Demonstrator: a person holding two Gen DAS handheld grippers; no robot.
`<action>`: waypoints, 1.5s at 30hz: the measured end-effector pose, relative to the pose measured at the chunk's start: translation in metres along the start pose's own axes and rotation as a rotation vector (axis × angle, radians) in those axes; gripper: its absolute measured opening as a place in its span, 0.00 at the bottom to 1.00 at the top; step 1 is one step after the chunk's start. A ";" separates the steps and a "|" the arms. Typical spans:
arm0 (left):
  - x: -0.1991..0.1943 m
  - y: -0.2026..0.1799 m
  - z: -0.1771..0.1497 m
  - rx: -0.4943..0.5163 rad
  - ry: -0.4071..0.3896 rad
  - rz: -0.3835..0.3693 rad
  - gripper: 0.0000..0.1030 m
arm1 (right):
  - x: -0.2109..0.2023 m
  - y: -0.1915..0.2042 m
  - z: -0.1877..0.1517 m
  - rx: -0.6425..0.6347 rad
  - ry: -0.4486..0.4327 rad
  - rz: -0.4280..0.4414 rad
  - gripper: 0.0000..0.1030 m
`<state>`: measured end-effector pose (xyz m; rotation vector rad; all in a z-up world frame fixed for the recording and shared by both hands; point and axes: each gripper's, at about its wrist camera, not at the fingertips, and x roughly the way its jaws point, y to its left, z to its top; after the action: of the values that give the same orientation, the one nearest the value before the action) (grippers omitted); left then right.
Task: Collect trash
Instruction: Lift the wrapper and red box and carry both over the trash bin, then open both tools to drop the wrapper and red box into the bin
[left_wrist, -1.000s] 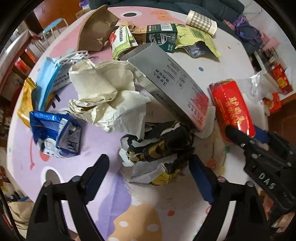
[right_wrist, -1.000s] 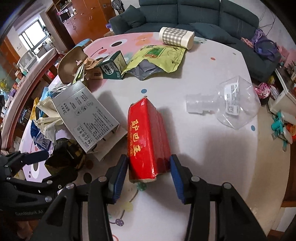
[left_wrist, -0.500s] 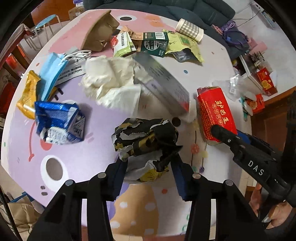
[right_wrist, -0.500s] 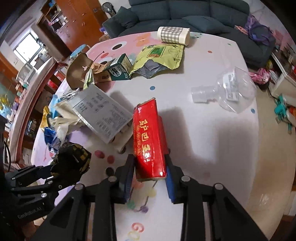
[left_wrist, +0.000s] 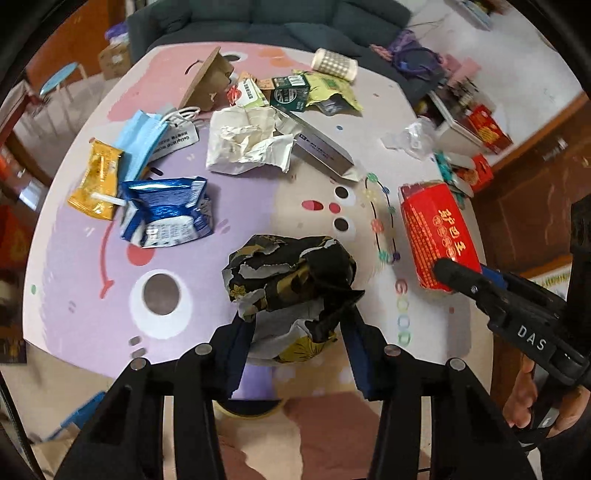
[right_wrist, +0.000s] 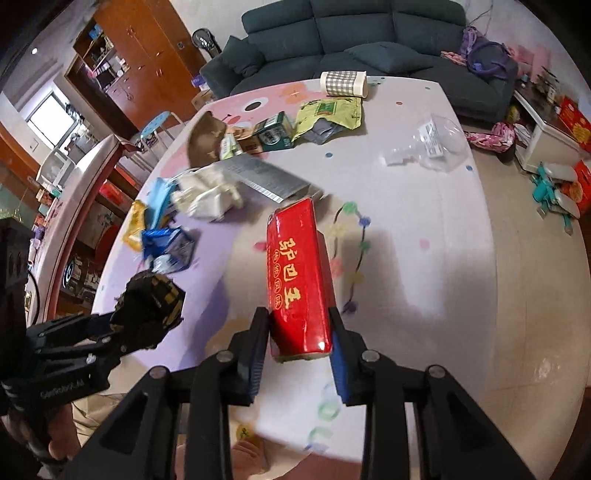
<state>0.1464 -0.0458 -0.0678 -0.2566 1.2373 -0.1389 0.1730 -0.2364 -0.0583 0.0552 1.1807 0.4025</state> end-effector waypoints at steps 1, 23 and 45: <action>-0.005 0.004 -0.005 0.014 -0.002 -0.010 0.44 | -0.004 0.005 -0.007 0.008 -0.011 -0.006 0.30; -0.042 0.063 -0.164 0.290 0.076 -0.077 0.45 | -0.026 0.152 -0.198 0.209 -0.041 -0.117 0.30; 0.179 0.105 -0.244 0.149 0.182 0.085 0.47 | 0.223 0.052 -0.308 0.378 0.205 -0.083 0.32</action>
<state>-0.0303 -0.0169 -0.3337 -0.0627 1.4092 -0.1831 -0.0495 -0.1653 -0.3623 0.2972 1.4447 0.1087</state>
